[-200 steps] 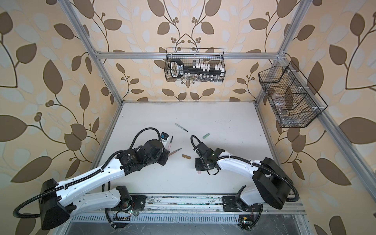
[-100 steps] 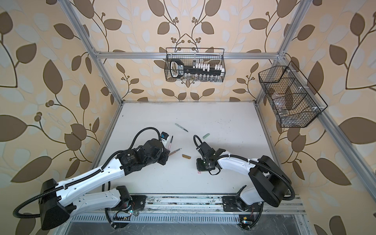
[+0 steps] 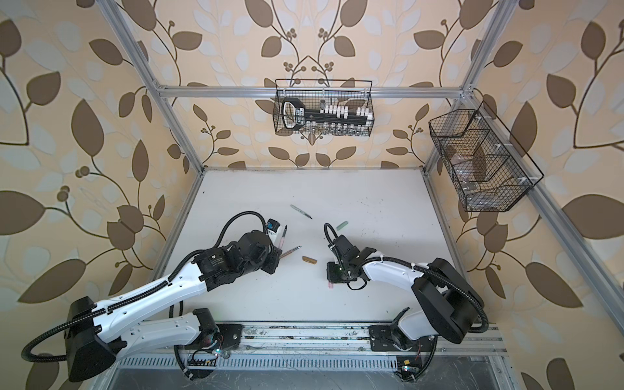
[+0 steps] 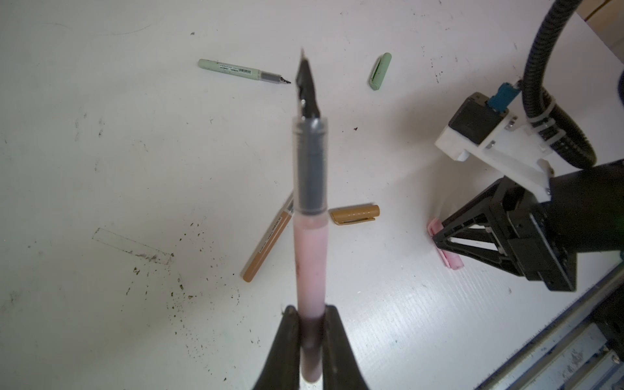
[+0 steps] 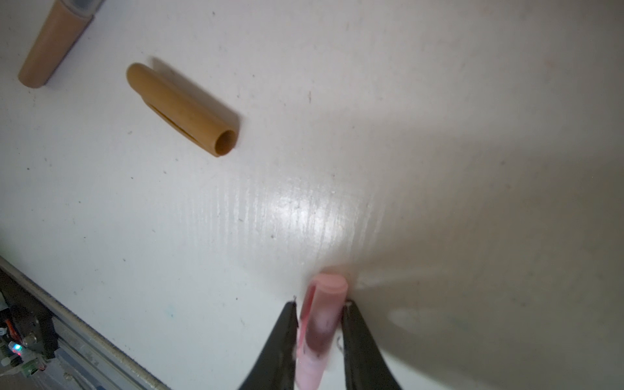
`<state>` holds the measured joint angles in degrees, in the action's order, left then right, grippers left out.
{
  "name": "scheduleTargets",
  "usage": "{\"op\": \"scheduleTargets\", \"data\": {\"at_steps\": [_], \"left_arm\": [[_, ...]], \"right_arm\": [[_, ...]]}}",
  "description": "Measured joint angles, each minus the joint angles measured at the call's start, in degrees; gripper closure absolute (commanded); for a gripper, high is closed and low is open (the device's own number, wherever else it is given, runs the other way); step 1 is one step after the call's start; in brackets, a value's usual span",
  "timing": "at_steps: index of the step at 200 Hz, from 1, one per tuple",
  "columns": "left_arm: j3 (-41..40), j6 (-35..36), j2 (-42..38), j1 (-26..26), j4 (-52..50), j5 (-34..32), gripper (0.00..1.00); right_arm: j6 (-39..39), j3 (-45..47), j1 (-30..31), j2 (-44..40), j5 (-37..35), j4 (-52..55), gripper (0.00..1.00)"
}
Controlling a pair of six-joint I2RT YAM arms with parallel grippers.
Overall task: Insert pens into pen caps
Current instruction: Pick up a pen cap from the bottom-center of the table.
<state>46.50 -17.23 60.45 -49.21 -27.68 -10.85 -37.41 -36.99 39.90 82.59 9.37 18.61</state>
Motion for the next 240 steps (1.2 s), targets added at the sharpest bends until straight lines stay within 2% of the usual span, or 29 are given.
{"op": "scheduleTargets", "data": {"at_steps": [160, 240], "left_arm": [[0.0, 0.3, 0.0, 0.0, 0.5, 0.0, 0.87], [0.0, 0.9, 1.5, 0.0, 4.3, 1.2, 0.89]], "right_arm": [[1.4, 0.1, 0.2, -0.5, -0.9, 0.5, 0.85], [3.6, 0.3, -3.3, -12.0, -2.1, -1.7, 0.94]]}}
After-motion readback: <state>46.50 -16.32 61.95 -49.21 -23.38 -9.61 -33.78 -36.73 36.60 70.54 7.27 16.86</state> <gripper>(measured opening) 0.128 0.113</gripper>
